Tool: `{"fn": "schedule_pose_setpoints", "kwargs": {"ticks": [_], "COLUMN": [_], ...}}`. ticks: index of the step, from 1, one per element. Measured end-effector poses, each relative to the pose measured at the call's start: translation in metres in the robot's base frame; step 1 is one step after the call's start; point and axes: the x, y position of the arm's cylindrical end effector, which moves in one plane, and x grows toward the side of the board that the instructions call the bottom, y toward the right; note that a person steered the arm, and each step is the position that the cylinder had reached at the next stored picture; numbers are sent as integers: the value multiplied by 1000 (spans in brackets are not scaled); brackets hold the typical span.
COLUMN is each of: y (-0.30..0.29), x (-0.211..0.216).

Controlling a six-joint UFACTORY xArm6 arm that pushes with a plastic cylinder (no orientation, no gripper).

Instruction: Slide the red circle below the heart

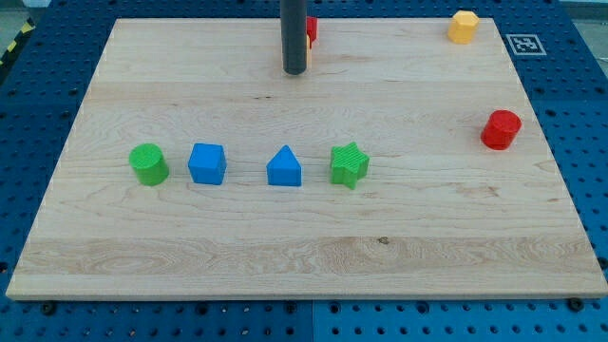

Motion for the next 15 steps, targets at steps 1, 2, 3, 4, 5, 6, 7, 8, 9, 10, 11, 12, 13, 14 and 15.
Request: {"fn": "schedule_pose_setpoints", "kwargs": {"ticks": [1, 2, 3, 4, 5, 6, 7, 8, 9, 10, 11, 12, 13, 14, 15], "y": [15, 93, 210, 330, 363, 362, 348, 322, 286, 266, 261, 257, 238, 209, 191], "x": [27, 45, 38, 54, 96, 149, 178, 175, 164, 149, 126, 100, 76, 59, 50]}}
